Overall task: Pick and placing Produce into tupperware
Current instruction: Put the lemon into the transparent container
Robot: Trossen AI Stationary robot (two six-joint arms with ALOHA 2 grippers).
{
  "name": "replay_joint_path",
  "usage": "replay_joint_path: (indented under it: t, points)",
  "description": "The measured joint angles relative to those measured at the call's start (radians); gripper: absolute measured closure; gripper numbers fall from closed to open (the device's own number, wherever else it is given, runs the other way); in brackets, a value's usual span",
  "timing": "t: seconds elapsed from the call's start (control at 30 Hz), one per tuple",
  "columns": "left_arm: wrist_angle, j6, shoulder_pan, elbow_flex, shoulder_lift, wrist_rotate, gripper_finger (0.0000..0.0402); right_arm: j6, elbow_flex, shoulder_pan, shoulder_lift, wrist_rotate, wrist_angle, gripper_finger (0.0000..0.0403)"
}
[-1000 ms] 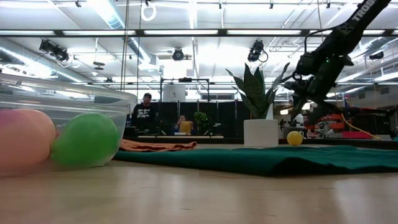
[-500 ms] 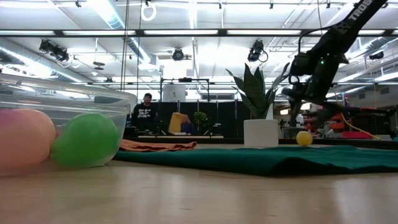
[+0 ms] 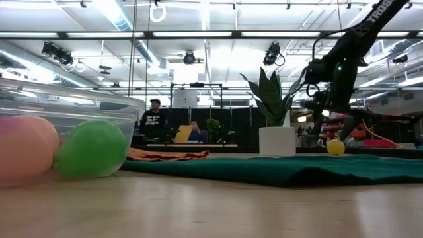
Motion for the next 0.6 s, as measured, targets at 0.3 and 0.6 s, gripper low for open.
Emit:
replay_joint_path:
  t: [0.3,0.6]
  points:
    - [-0.016,0.026,0.0,0.0,0.0,0.0,0.0387,0.045,0.004,0.063,0.051,0.113,-0.038,0.0117]
    - [-0.023,0.053,0.0,0.0,0.0,0.002,0.0379,0.087,0.071,0.073,0.141,0.144,-0.121,0.0137]
